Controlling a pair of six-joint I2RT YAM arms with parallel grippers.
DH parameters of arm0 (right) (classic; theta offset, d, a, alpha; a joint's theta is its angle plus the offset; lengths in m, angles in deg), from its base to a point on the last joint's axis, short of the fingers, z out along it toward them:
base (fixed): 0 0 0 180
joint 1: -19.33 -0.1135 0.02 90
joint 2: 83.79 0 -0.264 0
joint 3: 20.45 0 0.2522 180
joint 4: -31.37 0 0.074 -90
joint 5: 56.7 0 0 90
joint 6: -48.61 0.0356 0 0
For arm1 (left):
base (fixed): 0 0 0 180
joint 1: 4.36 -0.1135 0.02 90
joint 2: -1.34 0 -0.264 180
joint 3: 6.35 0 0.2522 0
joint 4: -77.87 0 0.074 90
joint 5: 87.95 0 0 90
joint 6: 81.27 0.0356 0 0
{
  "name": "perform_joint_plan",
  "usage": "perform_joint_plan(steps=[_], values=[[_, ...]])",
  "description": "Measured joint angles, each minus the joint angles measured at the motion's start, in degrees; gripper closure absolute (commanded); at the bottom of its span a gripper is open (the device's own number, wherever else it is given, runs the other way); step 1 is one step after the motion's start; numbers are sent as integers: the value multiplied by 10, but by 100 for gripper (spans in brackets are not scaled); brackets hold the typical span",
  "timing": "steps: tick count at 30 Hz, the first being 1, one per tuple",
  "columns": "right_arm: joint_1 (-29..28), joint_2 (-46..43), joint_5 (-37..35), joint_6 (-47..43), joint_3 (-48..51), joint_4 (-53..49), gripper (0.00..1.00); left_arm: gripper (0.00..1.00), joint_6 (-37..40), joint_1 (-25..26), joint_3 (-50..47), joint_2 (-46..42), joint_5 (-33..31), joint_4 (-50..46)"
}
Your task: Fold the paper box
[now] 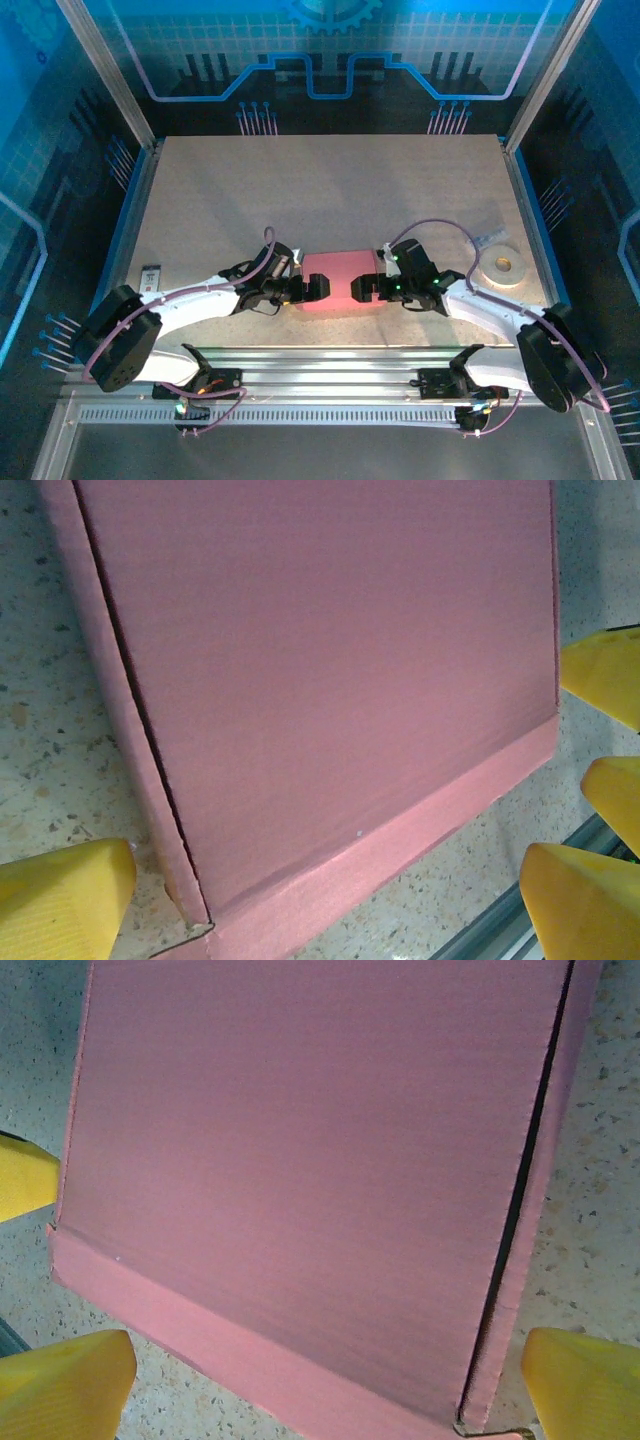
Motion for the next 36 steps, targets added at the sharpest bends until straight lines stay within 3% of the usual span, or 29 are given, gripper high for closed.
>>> perform_joint_plan(steps=[26, 36], values=[[7, 26, 13, -6, -4, 34, 0, 1, 0, -7, 7, 16, 0, 28], [8, -78, 13, 3, -10, -11, 0, 1, -5, -11, 17, -54, 11, -8]])
